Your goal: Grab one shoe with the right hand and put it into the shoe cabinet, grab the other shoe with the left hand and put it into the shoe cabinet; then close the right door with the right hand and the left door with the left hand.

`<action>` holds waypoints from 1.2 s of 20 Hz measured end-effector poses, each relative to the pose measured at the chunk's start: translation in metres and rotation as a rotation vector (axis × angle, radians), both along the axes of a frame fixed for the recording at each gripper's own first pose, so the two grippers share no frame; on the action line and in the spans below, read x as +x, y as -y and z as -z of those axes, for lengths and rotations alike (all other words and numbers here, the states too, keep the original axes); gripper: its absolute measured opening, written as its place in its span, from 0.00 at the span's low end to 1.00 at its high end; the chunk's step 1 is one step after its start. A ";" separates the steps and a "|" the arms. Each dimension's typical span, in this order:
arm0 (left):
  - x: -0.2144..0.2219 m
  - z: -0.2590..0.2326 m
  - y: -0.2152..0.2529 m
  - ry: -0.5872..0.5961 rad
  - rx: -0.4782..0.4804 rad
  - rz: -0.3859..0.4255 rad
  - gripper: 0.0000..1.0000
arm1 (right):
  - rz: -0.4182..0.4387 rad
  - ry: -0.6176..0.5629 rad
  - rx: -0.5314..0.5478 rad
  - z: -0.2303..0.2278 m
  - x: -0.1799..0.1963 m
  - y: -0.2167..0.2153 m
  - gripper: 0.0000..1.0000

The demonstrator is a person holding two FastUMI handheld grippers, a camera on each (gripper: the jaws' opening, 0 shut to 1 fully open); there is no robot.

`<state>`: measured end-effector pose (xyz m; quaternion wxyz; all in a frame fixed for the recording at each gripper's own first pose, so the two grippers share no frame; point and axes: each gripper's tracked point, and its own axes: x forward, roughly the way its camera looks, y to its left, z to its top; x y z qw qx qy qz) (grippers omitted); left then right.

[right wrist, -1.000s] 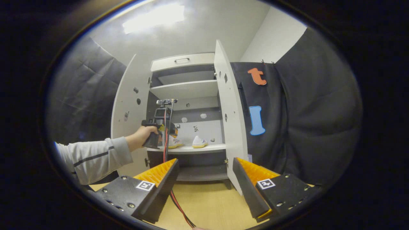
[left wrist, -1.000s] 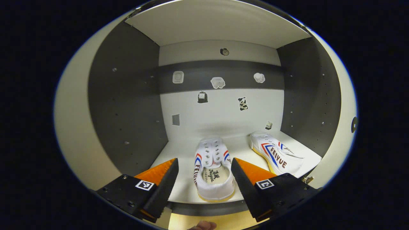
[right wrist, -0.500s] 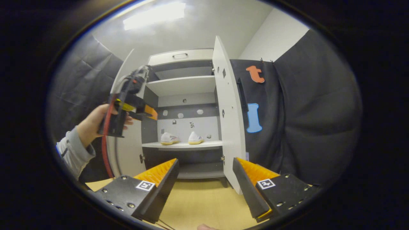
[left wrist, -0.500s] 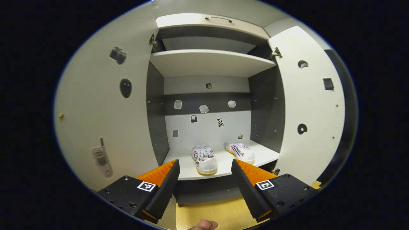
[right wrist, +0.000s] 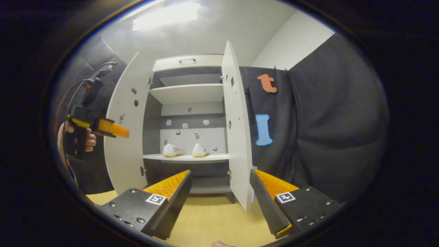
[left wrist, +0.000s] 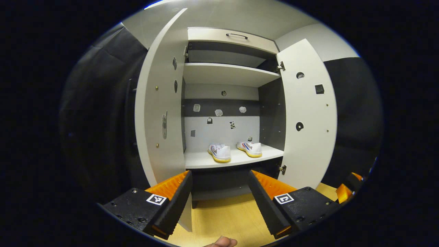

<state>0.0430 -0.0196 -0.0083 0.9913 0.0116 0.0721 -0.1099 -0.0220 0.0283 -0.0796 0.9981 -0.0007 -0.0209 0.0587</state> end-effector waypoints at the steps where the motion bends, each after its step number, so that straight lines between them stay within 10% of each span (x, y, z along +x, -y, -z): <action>1: -0.014 0.010 0.003 -0.004 -0.012 0.019 0.98 | 0.002 0.001 -0.015 0.000 0.002 0.004 1.00; 14: -0.071 0.068 -0.011 0.025 -0.028 0.135 0.98 | 0.078 0.023 -0.149 -0.114 0.136 0.154 0.98; 24: -0.072 0.044 -0.074 0.188 -0.052 0.057 0.98 | 0.031 -0.103 -0.169 -0.112 0.229 0.140 0.98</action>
